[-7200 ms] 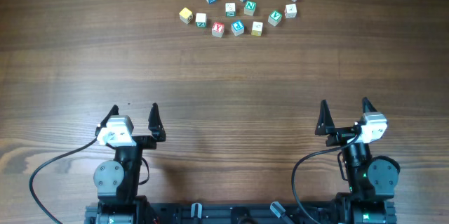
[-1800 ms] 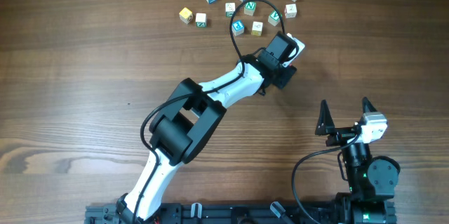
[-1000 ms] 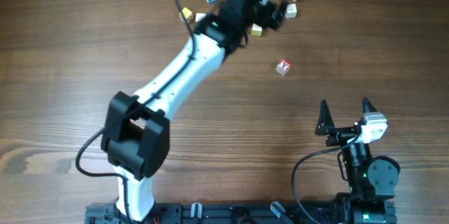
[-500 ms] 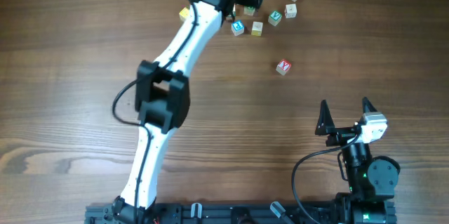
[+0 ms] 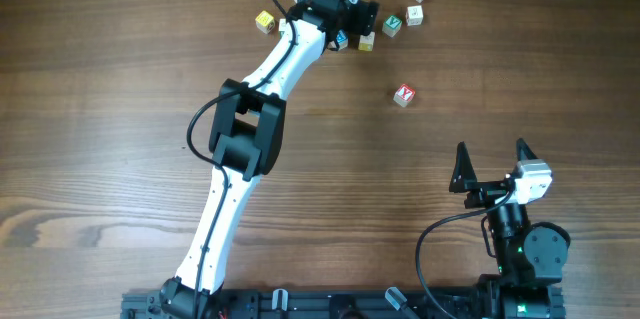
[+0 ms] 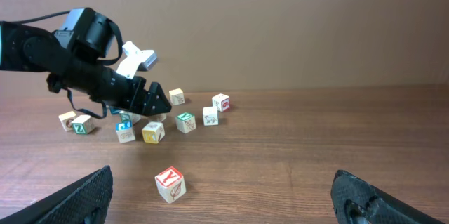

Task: Form a circle
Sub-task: 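Move the left gripper back to the cluster and grasp the green N block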

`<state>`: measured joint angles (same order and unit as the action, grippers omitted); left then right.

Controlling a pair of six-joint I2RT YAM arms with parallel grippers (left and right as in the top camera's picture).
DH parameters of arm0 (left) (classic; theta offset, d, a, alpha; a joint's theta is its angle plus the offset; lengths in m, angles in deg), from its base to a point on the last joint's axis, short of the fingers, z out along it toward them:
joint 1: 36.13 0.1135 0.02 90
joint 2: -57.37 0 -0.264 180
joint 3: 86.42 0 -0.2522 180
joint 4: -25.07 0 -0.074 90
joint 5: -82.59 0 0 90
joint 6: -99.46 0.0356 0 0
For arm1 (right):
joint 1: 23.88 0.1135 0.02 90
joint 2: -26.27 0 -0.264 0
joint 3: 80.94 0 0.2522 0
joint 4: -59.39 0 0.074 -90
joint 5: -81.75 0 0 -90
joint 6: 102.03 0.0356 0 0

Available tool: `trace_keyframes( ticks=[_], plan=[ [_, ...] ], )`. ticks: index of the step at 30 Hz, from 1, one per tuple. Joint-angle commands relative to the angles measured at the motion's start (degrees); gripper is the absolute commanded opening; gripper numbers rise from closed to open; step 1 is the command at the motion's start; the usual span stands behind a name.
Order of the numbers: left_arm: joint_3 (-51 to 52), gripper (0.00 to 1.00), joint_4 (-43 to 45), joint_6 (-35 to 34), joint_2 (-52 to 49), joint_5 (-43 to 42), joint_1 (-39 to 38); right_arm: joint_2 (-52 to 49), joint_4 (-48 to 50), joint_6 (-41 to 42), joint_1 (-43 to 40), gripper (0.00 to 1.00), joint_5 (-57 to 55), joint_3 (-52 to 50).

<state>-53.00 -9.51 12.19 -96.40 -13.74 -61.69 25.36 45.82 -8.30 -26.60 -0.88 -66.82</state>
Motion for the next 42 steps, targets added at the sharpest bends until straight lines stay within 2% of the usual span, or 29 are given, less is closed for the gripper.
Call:
trace_keyframes(
  ticks=[1, 4, 8, 11, 13, 17, 22, 28, 33, 42],
  plan=[
    [-0.66, 0.83, -0.11, -0.35, -1.84, -1.51, -1.25, 0.26, 0.15, -0.57, -0.24, 1.00, -0.98, -0.07],
    [-0.83, 0.88, 0.35, -0.33, -1.70, 1.07, -1.33, 0.26, 0.15, -0.57, -0.24, 1.00, -0.98, -0.07],
    [-0.81, 0.89, 0.22, -0.15, -1.70, 1.90, -1.29, 0.26, 0.15, -0.59, -0.24, 1.00, -0.98, -0.07],
    [-0.81, 0.86, 0.50, -0.15, -1.70, 1.92, -1.29, 0.26, 0.15, -0.59, -0.24, 1.00, -0.98, -0.07],
    [-0.81, 0.82, 0.72, -0.15, -1.70, 1.92, -1.22, 0.26, 0.15, -0.59, -0.24, 1.00, -0.98, -0.07],
    [-0.81, 0.60, 1.03, -0.15, -1.81, 1.92, -1.18, 0.26, 0.15, -0.57, -0.24, 1.00, -0.96, -0.07],
    [-0.81, 0.49, 1.97, -0.15, -1.81, 3.85, -1.18, 0.26, 0.15, -0.59, -0.24, 1.00, -0.96, -0.07],
    [-0.81, 0.28, 1.92, -0.17, -1.46, 3.85, -1.22, 0.26, 0.15, -0.57, -0.24, 1.00, -0.98, -0.07],
    [-0.81, 0.22, 1.57, -0.15, -1.11, 3.85, -1.22, 0.26, 0.15, -0.59, -0.24, 1.00, -0.98, -0.07],
    [-0.81, 0.20, 0.22, -0.13, 6.34, 4.94, -1.25, 0.26, 0.15, -0.59, -0.24, 1.00, -0.96, -0.07]
  ],
)
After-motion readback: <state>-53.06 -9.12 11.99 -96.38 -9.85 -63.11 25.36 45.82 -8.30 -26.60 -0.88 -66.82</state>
